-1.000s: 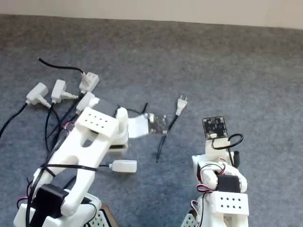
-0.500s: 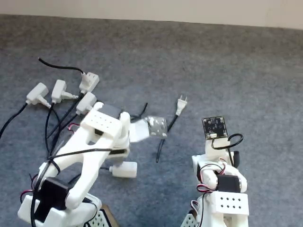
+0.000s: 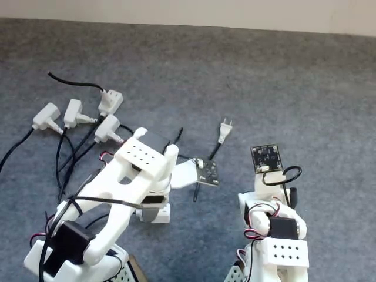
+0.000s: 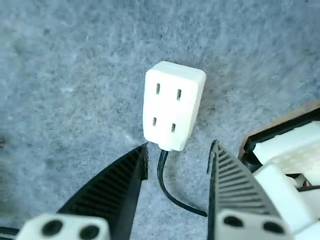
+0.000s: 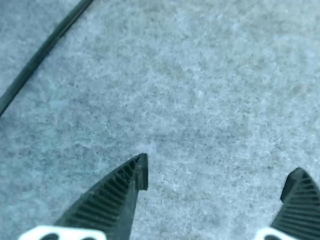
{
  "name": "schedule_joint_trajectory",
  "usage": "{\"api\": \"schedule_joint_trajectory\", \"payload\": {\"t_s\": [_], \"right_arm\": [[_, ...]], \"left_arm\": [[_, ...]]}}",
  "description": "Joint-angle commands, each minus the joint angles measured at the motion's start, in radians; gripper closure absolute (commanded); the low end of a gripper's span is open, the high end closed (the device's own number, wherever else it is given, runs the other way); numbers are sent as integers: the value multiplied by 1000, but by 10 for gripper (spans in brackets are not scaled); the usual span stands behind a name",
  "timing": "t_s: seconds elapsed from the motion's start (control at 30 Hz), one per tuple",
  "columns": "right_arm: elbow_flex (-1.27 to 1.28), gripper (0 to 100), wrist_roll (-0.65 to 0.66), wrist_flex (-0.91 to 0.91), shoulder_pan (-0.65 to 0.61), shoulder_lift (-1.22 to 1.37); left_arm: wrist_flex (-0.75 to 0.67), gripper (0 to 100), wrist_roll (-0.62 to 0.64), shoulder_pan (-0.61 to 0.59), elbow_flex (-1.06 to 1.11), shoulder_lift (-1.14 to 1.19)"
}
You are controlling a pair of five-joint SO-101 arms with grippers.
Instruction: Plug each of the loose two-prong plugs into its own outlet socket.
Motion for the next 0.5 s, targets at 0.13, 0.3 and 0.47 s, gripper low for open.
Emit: {"api": "schedule_joint_trajectory", "payload": {"t_s": [0.13, 0.3, 0.47], "right_arm": [[-2, 598, -3, -19, 7, -8], [-2, 598, -3, -19, 7, -8], [-2, 598, -5, -19, 7, -8]], "left_arm": [[-138, 790, -54, 4, 127, 1], [-284, 790, -58, 1, 197, 1], [-382, 790, -58, 1, 200, 2]]}}
